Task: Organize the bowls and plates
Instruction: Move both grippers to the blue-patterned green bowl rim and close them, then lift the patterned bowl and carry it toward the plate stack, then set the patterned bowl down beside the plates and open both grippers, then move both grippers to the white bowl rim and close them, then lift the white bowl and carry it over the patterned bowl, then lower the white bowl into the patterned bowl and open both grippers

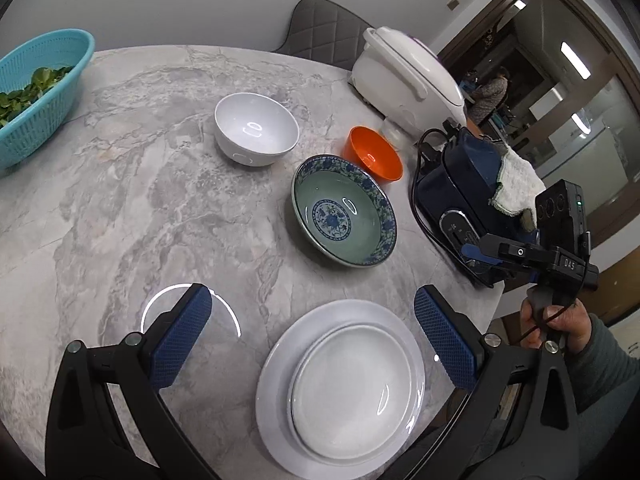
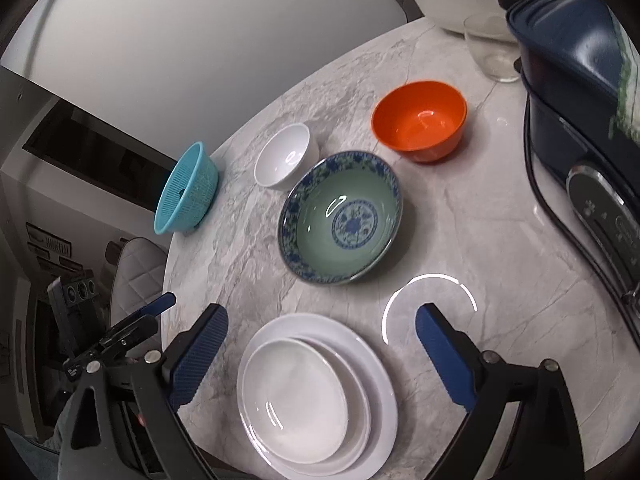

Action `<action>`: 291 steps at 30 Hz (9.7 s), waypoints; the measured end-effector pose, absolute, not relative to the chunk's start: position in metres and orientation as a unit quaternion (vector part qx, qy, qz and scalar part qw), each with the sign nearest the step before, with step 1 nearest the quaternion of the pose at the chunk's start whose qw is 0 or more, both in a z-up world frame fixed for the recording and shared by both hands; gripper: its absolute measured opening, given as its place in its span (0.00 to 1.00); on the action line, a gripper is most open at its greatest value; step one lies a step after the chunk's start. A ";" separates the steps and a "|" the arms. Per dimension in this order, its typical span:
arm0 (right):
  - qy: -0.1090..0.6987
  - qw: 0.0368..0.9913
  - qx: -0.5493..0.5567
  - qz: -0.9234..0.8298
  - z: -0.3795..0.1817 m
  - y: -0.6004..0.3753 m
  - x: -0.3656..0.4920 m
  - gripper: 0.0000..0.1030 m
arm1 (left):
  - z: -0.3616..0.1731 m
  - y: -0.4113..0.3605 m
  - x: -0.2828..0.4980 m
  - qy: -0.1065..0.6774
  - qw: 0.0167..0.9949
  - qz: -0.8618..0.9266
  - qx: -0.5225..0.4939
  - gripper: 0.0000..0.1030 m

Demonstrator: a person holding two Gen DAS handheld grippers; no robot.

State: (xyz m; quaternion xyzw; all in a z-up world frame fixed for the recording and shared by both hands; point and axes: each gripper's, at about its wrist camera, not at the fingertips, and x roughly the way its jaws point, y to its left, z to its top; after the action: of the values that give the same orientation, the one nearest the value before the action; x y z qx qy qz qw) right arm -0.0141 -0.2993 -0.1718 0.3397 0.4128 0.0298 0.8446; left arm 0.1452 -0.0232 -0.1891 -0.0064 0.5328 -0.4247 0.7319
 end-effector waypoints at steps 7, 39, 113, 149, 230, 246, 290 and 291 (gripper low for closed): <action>0.427 0.839 0.335 0.032 -0.180 -0.322 0.035 0.64 | -0.232 -0.086 0.195 0.594 0.712 -0.374 -0.015 0.98; 0.519 0.767 0.376 0.040 -0.258 -0.361 0.100 0.26 | -0.301 -0.165 0.226 0.639 0.682 -0.352 0.044 0.29; 0.587 0.747 0.255 0.178 -0.256 -0.103 0.199 0.08 | -0.281 0.141 0.205 0.655 0.725 -0.198 -0.080 0.08; 0.357 0.850 0.383 0.065 -0.135 -0.343 0.098 0.94 | -0.146 0.029 0.271 0.514 0.780 -0.328 -0.145 1.00; 0.511 0.781 0.340 0.114 -0.203 -0.276 0.256 0.15 | -0.231 -0.080 0.340 0.627 0.722 -0.293 0.020 0.10; 0.542 0.766 0.269 0.216 -0.183 -0.144 0.208 0.15 | -0.194 0.088 0.232 0.626 0.748 -0.214 -0.048 0.10; 0.590 0.768 0.161 0.190 -0.228 -0.078 0.190 0.21 | -0.254 0.113 0.199 0.649 0.734 -0.192 -0.058 0.53; 0.587 0.768 0.166 0.194 -0.227 -0.078 0.189 0.23 | -0.250 0.112 0.197 0.646 0.737 -0.191 -0.056 0.60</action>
State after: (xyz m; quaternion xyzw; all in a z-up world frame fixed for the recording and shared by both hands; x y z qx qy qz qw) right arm 0.1890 -0.0784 -0.2268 0.1661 0.5869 0.1937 0.7684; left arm 0.1975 0.1125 -0.2495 -0.0561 0.6458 -0.1913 0.7370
